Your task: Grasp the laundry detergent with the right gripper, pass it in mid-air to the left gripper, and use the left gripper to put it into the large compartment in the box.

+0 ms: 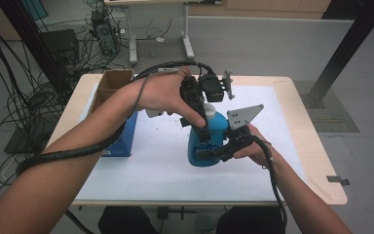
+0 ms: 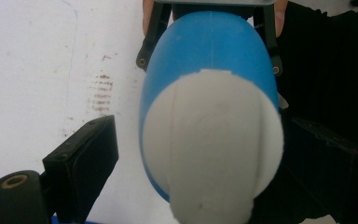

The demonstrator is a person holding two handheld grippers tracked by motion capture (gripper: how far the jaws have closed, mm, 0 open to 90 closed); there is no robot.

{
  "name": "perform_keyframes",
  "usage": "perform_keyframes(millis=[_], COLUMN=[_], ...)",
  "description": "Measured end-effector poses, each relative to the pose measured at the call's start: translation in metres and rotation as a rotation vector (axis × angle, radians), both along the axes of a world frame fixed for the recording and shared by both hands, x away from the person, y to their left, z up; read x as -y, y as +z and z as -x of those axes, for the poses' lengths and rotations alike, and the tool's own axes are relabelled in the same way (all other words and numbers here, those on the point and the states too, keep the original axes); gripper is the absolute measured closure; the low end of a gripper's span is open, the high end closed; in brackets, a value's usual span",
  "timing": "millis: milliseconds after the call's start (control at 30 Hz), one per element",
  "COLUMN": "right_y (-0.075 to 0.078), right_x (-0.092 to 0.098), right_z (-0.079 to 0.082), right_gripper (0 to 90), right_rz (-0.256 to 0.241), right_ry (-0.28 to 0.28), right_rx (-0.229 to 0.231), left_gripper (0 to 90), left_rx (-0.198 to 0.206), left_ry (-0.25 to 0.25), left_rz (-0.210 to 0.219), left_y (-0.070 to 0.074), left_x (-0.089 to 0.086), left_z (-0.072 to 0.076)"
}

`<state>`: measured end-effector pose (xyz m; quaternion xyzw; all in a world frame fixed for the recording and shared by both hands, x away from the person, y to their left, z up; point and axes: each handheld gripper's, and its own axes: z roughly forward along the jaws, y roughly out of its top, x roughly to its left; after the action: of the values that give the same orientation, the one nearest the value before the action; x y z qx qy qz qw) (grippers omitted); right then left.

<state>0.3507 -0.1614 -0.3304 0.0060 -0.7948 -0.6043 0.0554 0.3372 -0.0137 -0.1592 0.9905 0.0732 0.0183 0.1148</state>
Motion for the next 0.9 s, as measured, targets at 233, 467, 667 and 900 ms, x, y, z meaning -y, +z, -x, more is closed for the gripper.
perform_keyframes(millis=[233,467,667,900], right_y=[-0.001,-0.0018,-0.0014,-0.0009], right_x=[-0.0014,-0.0035,-0.0047,-0.0055], right_z=[-0.001,-0.001,-0.0005,-0.0009], right_gripper=[42.1,42.0,42.0,42.1], right_rz=[0.009,0.014,0.016,0.018], right_ry=[0.005,0.005,0.008,0.009], right_rx=[0.0,0.001,0.004,0.008], left_gripper=[11.0,11.0,11.0,12.9], left_rx=[0.0,-0.002,0.006,0.015], left_ry=[-0.003,-0.011,-0.018,-0.029], left_rz=[-0.001,-0.003,-0.009,-0.011], left_y=[-0.0001,-0.002,-0.0027,-0.0043], left_x=[-0.0013,-0.0014,-0.0017,-0.0001], left_z=[-0.0009,-0.0004,0.0,0.0004])
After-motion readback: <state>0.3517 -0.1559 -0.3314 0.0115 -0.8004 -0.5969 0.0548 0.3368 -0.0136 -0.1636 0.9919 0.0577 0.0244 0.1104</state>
